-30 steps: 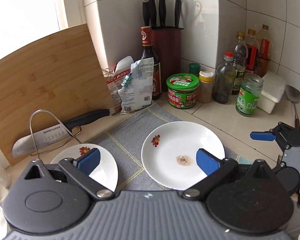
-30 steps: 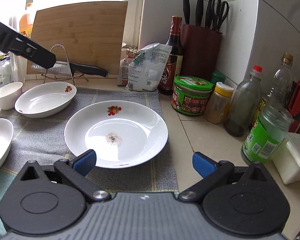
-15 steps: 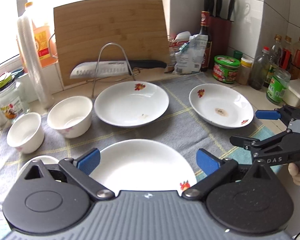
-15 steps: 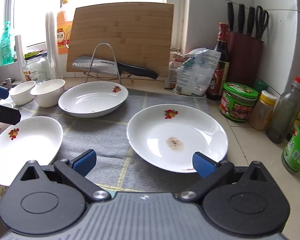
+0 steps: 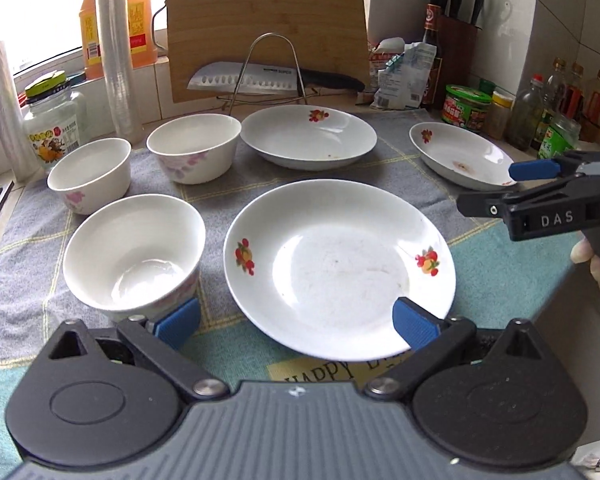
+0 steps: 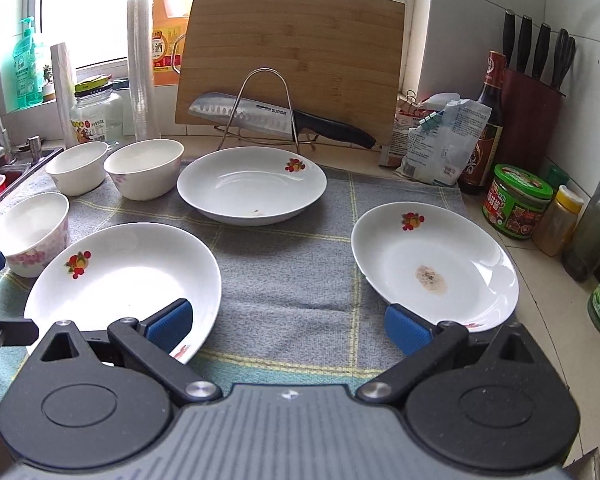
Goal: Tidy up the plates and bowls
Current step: 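Reach the right gripper to the large flower-print plate and grasp its rim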
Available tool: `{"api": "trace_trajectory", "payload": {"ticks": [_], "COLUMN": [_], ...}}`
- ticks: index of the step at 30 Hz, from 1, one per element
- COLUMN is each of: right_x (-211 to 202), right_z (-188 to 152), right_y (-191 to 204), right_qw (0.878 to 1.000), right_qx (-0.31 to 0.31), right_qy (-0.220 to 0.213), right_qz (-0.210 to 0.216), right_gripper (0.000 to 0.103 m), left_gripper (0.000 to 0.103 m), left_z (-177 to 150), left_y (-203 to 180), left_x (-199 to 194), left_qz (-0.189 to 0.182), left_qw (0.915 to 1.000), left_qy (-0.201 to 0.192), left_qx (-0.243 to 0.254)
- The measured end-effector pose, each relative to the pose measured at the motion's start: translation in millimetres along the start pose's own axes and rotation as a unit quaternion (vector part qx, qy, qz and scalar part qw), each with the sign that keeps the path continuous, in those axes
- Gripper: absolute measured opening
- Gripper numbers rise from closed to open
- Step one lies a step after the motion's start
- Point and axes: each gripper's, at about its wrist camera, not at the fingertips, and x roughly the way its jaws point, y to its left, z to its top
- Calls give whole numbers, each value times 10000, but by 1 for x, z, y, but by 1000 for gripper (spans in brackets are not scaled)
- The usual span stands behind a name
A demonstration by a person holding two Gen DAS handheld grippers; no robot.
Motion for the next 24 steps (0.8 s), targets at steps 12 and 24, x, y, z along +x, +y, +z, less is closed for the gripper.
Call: {"api": "trace_trajectory", "payload": {"ticks": [12, 24], "right_x": [37, 85], "right_z": [20, 23], "right_y": [4, -10], "right_qw": [9956, 9682], "right_qx": [-336, -998], "right_qy": [175, 793], "right_qz": [853, 2150], "right_gripper": [103, 103], "left_gripper": [103, 102], "left_z": [-30, -32], "left_y": [-13, -53], "left_x": [14, 30], "left_qz": [31, 915], "left_qw": [9977, 9928], "left_qy": [70, 470], "left_qx": [-672, -608]}}
